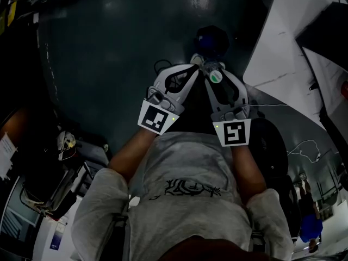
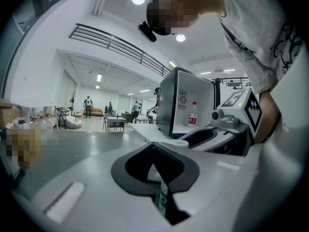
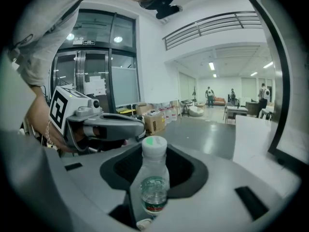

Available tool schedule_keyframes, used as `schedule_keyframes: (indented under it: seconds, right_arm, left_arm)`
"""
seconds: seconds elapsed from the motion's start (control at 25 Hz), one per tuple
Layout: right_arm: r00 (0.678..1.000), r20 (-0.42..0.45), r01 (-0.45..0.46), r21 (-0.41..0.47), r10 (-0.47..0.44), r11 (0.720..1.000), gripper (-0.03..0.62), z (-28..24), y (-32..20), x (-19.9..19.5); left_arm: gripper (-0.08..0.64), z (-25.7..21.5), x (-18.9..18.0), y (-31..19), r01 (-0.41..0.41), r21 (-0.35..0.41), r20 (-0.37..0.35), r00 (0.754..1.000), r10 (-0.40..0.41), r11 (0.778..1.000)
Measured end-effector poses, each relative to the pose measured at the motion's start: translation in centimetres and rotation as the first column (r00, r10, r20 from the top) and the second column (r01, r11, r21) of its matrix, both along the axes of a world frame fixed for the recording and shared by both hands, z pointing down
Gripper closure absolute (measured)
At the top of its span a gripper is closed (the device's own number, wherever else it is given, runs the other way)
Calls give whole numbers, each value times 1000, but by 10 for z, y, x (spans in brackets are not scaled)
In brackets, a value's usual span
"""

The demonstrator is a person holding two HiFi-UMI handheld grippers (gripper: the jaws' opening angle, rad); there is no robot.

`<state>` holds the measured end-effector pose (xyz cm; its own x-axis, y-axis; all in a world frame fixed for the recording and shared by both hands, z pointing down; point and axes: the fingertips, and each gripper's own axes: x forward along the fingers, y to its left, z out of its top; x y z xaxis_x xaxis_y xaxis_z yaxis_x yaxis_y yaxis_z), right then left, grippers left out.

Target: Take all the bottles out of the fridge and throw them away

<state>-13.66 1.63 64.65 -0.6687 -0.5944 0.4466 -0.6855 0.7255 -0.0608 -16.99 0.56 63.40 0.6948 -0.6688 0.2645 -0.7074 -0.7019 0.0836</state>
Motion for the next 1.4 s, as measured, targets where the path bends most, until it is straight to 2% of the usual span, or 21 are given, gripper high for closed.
schedule_keyframes:
  seconds: [0.16,0.84,1.4]
  right_arm:
    - [1000,2,-3,12,3,1000,438,23,-1,3]
    - [997,-25,78,-4,-78,997,439,133,20,11]
    - [994,-50,100,-6,-101,995,437,205,7,18]
  left_arm:
    - [551,23,2,2,-4,-14,-2,1000,4,1000]
    - [551,110,13,12,2,-45,10,1000,-2,999]
    - [552,180,13,0,-33,-63,26,999,35,997]
